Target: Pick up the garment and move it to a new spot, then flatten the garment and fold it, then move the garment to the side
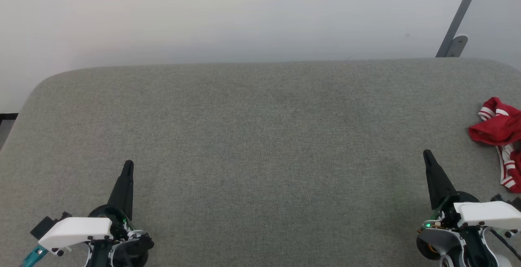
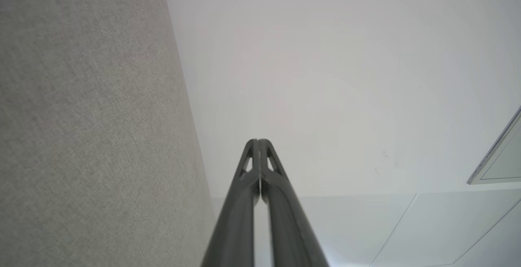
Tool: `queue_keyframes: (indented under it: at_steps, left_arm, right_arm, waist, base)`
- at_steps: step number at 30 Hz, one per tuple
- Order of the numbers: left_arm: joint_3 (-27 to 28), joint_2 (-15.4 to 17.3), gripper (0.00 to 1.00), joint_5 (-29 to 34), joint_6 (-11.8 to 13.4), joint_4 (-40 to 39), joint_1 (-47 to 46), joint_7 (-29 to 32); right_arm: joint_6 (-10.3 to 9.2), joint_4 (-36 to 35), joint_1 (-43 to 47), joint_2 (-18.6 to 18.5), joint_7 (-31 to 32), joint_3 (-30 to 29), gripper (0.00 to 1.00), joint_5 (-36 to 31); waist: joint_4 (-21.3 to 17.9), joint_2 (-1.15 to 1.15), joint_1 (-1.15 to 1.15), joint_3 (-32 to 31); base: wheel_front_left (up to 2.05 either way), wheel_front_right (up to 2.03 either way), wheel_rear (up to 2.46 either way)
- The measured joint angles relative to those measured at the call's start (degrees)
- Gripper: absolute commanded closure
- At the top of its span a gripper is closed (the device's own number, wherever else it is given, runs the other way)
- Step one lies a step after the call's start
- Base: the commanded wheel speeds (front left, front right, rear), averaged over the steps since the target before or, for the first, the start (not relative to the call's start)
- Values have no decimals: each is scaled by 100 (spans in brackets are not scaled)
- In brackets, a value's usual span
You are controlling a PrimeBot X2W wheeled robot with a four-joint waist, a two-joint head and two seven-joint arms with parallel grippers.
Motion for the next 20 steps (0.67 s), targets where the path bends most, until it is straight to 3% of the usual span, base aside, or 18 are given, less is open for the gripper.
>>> queue_keyframes:
  at_steps: [20]
  left_arm:
    - [0, 0, 100, 0, 0, 0, 0, 0]
  right_arm:
    - [0, 0, 0, 0, 0, 0, 100, 0]
  waist:
    - [0, 0, 0, 0]
  base:
    - [0, 0, 0]
